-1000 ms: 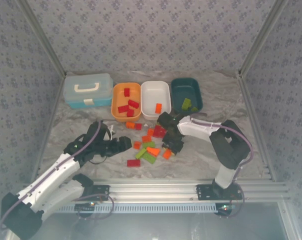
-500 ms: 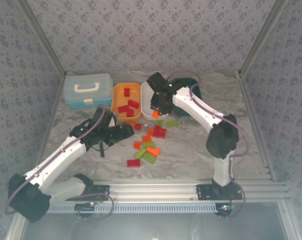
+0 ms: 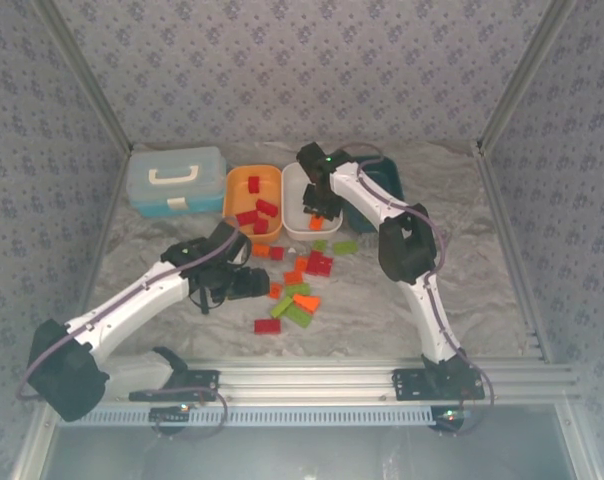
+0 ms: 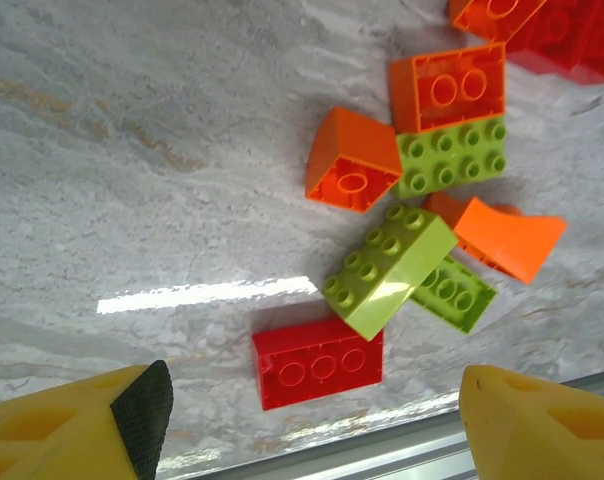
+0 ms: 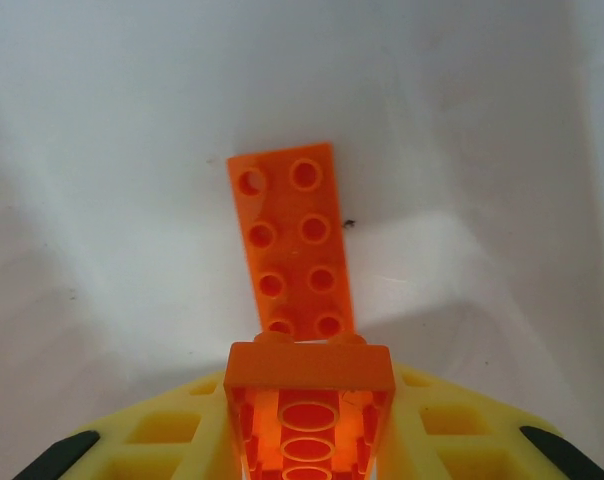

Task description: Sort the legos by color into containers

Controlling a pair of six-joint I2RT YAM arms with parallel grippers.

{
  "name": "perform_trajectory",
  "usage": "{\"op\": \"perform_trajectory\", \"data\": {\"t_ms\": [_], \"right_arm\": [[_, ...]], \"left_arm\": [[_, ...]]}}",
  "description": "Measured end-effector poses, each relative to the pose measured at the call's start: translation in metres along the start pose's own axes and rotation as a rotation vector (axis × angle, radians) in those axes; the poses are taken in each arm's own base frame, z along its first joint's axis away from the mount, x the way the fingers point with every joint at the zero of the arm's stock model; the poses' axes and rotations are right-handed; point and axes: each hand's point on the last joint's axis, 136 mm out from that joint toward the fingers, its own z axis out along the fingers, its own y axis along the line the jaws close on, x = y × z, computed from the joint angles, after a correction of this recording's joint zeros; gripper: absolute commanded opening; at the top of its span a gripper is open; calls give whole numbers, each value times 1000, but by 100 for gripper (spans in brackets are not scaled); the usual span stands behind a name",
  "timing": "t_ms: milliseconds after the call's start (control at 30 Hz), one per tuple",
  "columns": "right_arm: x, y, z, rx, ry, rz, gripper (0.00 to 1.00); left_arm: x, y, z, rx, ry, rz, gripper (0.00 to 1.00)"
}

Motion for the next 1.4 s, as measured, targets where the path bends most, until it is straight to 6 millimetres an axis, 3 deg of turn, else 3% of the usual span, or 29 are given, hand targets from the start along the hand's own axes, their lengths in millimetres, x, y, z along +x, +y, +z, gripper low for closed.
{"op": "perform_trajectory", "data": {"t_ms": [200, 433, 533, 633, 700, 833, 933, 1100, 1400], "right_arm": [[1, 8, -6, -27, 8, -27, 70], [4, 11, -21, -29, -7, -85, 78], [14, 10, -45, -43, -25, -125, 79], [30, 2, -82, -74, -48, -162, 79], [40, -5, -108, -103, -72, -182, 79], [56, -28, -137, -127, -95, -196, 80], [68, -49, -141, -115, -86, -197, 80], [82, -75, -134, -83, -53, -182, 80], [77, -81, -132, -83, -50, -157, 79]], "left_arm": [[9, 1, 7, -50, 23, 46, 79], [30, -2, 23, -118, 85, 84, 81], [41, -6, 28, -131, 100, 90, 84], [58, -9, 41, -156, 141, 112, 86], [69, -6, 53, -210, 180, 121, 86], [81, 3, 74, -301, 224, 111, 87], [81, 2, 82, -342, 216, 111, 87], [69, -17, 87, -329, 189, 114, 87], [63, -18, 85, -340, 163, 105, 75]]}}
